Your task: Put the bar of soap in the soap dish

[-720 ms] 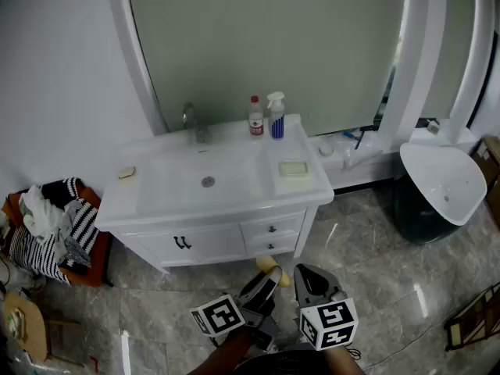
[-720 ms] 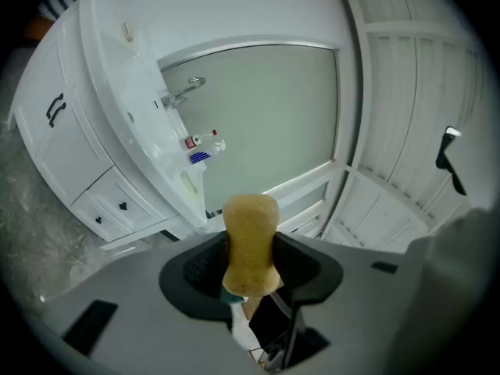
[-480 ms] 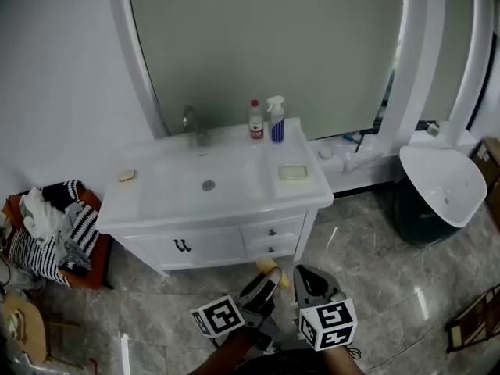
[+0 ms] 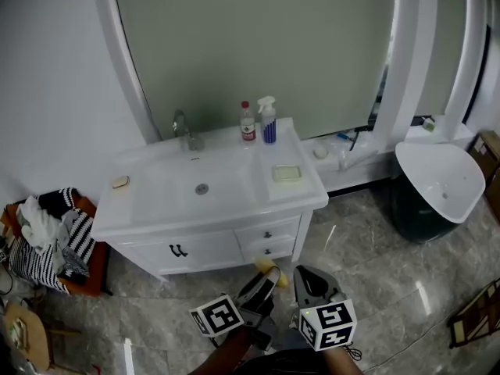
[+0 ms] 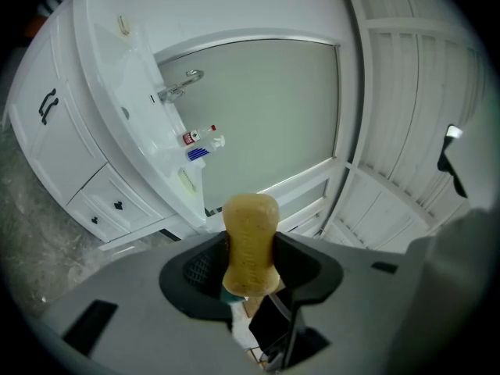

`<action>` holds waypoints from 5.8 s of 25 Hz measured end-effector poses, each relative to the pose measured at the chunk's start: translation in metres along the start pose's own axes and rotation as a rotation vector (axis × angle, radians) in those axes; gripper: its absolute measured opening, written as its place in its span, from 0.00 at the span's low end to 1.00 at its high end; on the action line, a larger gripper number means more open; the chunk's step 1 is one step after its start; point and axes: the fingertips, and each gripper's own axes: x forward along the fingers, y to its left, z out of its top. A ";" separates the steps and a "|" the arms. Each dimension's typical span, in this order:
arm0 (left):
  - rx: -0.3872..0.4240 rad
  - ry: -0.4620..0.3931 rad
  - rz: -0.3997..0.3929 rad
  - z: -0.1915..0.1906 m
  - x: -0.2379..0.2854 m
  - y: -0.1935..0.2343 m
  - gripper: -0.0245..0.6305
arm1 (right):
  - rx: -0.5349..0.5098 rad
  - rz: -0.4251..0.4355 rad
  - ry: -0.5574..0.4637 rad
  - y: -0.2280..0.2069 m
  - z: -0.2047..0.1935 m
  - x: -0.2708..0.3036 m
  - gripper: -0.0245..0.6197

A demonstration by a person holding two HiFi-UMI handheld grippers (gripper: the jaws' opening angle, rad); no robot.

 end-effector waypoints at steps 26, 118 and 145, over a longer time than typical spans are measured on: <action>-0.007 -0.040 0.093 0.049 0.096 0.036 0.32 | 0.042 0.113 0.007 -0.068 0.032 0.099 0.05; 0.349 0.354 0.170 0.182 0.328 0.160 0.32 | 0.054 0.078 0.080 -0.209 0.089 0.340 0.05; 0.882 0.795 0.187 0.171 0.370 0.209 0.32 | 0.091 -0.026 0.107 -0.244 0.080 0.370 0.05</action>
